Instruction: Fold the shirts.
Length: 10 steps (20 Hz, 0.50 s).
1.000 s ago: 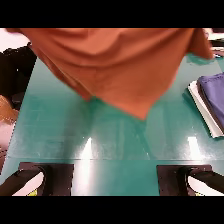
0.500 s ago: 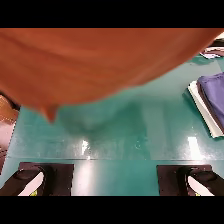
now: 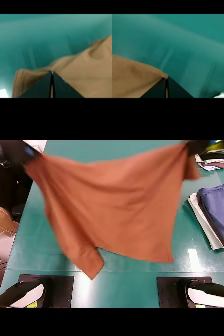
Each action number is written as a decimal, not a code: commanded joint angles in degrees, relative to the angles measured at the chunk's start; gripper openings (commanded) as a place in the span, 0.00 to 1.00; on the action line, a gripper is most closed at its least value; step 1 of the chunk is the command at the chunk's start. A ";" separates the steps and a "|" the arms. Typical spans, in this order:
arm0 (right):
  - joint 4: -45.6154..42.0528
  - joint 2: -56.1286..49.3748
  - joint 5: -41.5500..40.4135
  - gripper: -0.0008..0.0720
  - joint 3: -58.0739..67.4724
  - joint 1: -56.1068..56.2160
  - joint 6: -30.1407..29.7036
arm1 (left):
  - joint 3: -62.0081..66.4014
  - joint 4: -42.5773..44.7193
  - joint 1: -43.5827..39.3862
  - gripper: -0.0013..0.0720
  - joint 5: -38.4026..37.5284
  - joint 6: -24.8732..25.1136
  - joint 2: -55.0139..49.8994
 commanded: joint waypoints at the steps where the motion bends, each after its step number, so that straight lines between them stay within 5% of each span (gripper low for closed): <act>1: 0.44 -12.22 1.14 0.03 -2.05 -0.63 -0.55 | -9.42 1.01 0.04 0.05 5.03 1.38 -10.84; 5: 3.08 -21.59 2.16 0.03 4.50 -2.10 -0.55 | -9.16 1.42 0.04 0.06 9.40 1.62 -22.38; 6: 3.87 -22.97 2.62 0.06 6.82 -2.82 -0.55 | -9.18 1.51 0.04 0.33 9.55 1.64 -23.17; 7: 4.94 -23.80 3.32 0.26 8.85 -3.32 -0.52 | -9.16 1.49 0.09 0.74 9.40 1.40 -23.32; 8: 6.49 -23.82 3.50 0.52 9.86 -4.07 -0.46 | -9.09 1.03 0.66 0.77 7.96 0.59 -22.91; 10: 9.07 -20.87 4.26 0.56 7.32 -6.05 0.50 | -8.94 1.11 3.13 0.76 2.10 -0.28 -21.14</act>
